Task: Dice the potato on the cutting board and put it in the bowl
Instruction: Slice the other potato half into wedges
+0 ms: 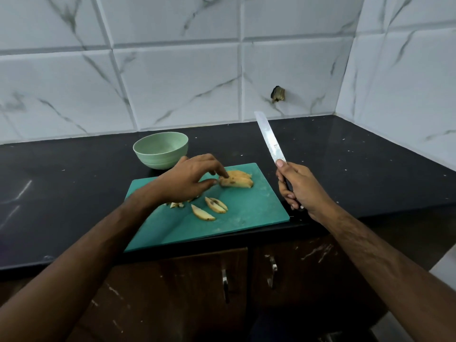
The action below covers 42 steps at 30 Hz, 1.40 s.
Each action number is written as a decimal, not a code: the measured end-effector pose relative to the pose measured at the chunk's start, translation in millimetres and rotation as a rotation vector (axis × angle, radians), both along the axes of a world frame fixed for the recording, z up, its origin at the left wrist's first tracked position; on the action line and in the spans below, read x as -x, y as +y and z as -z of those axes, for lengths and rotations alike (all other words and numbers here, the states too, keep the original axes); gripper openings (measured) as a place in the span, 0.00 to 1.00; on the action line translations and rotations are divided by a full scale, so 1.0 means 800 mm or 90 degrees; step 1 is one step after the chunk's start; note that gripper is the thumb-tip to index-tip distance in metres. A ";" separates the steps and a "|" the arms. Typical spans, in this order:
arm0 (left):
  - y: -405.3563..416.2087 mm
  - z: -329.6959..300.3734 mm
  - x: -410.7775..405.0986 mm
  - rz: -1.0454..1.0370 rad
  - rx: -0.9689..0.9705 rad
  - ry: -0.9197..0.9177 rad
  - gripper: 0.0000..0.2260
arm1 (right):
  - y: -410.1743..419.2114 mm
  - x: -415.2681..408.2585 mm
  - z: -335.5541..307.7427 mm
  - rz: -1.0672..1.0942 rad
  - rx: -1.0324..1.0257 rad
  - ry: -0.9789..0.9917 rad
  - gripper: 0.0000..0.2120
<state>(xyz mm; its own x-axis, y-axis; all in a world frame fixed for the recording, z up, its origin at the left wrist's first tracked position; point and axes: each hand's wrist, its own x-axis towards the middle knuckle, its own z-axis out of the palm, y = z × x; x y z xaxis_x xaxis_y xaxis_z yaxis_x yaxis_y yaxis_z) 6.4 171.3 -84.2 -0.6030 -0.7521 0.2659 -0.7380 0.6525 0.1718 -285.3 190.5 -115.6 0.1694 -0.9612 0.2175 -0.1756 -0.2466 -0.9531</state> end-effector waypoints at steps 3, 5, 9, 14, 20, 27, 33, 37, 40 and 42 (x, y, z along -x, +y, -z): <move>0.032 0.001 -0.033 0.041 -0.053 -0.005 0.19 | -0.001 0.000 0.001 -0.002 0.004 0.005 0.20; 0.050 0.006 -0.051 0.033 -0.080 -0.047 0.25 | 0.000 -0.001 0.001 -0.001 0.005 0.011 0.20; 0.059 0.019 -0.054 0.026 -0.039 -0.108 0.25 | 0.002 -0.003 0.002 0.005 0.007 0.025 0.20; 0.051 0.031 -0.033 0.005 0.054 -0.089 0.21 | 0.005 -0.008 0.001 0.018 0.013 0.038 0.20; 0.044 0.043 -0.004 -0.076 0.153 -0.048 0.13 | 0.006 -0.008 0.000 0.026 0.011 0.052 0.20; 0.047 0.044 0.016 -0.049 0.204 -0.028 0.08 | 0.005 -0.008 0.001 0.025 0.018 0.052 0.20; 0.050 0.050 0.005 -0.021 0.145 0.004 0.07 | 0.004 -0.009 0.002 0.012 0.027 0.111 0.20; 0.048 0.049 0.009 -0.022 0.134 -0.010 0.09 | 0.012 -0.012 -0.010 -0.011 0.005 0.178 0.20; 0.045 0.046 0.010 -0.016 0.130 -0.015 0.09 | 0.028 -0.012 -0.022 -0.051 -0.048 0.242 0.20; 0.045 0.044 0.006 0.001 0.102 0.003 0.09 | 0.044 -0.012 -0.028 -0.083 -0.081 0.326 0.20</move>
